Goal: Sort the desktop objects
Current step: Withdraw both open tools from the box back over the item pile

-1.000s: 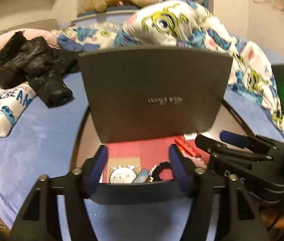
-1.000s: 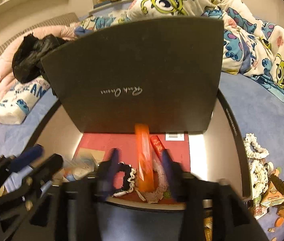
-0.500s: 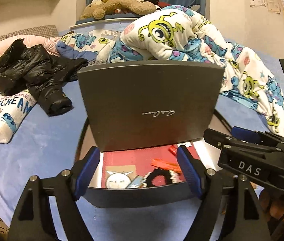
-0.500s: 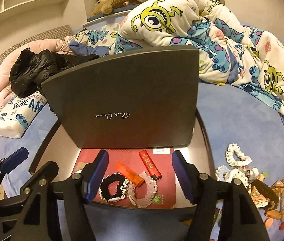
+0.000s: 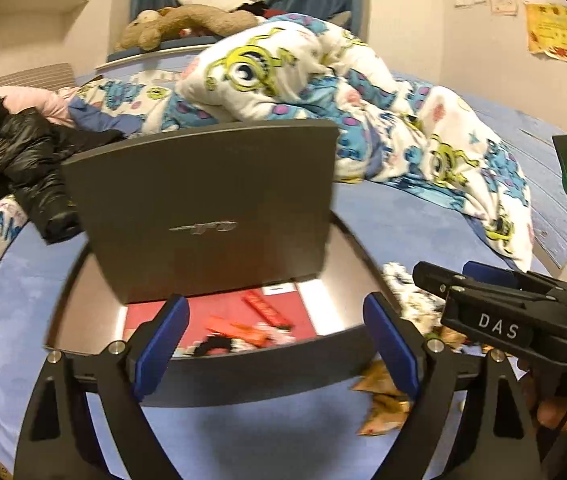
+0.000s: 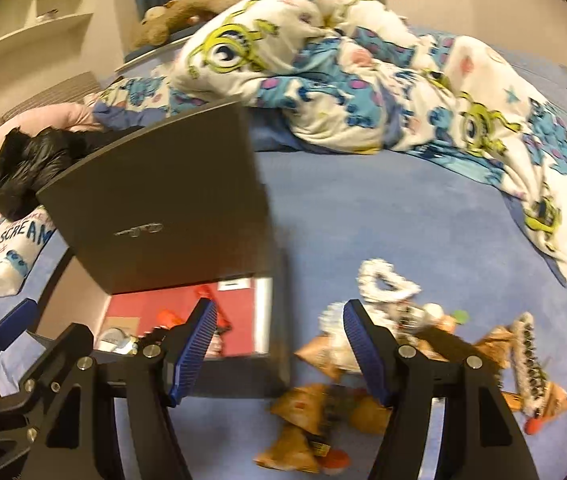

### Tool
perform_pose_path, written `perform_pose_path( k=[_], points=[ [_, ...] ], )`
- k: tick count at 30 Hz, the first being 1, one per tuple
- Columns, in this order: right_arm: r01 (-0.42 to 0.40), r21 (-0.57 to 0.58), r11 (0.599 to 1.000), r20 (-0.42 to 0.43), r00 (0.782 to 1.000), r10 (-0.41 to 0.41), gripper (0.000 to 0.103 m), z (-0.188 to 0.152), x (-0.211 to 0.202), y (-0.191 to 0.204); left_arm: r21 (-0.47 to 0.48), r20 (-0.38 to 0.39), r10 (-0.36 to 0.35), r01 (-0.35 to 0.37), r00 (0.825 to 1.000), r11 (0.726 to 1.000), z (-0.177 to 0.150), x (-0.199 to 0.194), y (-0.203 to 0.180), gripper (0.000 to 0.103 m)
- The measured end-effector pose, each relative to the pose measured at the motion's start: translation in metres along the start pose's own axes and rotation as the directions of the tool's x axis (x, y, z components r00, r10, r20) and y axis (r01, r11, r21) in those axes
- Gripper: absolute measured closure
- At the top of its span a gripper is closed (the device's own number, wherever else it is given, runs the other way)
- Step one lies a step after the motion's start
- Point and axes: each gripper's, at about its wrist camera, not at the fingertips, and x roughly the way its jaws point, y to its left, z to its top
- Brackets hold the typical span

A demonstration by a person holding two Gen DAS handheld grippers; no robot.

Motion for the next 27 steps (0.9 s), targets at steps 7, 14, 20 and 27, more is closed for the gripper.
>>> perform_pose_path(
  k=[7, 14, 20, 27],
  points=[
    [0.061, 0.04, 0.997, -0.004, 0.998, -0.061, 0.035, -0.009, -0.014, -0.05, 0.052, -0.021, -0.049, 0.05, 0.999, 0.997, -0.003, 0.006, -0.054, 0.013],
    [0.127, 0.067, 0.99, -0.018, 0.992, -0.126, 0.035, -0.024, -0.029, -0.091, 0.06, -0.04, -0.082, 0.084, 0.996, 0.995, -0.005, 0.008, -0.09, 0.012],
    [0.201, 0.097, 0.975, -0.041, 0.979, -0.198, 0.035, -0.041, -0.041, -0.128, 0.074, -0.05, -0.111, 0.115, 0.993, 0.991, -0.012, 0.005, -0.119, 0.012],
    [0.249, 0.167, 0.954, -0.062, 0.968, -0.242, 0.035, -0.056, -0.049, -0.166, 0.117, -0.082, -0.139, 0.149, 0.987, 0.982, -0.025, 0.008, -0.153, 0.012]
  ],
)
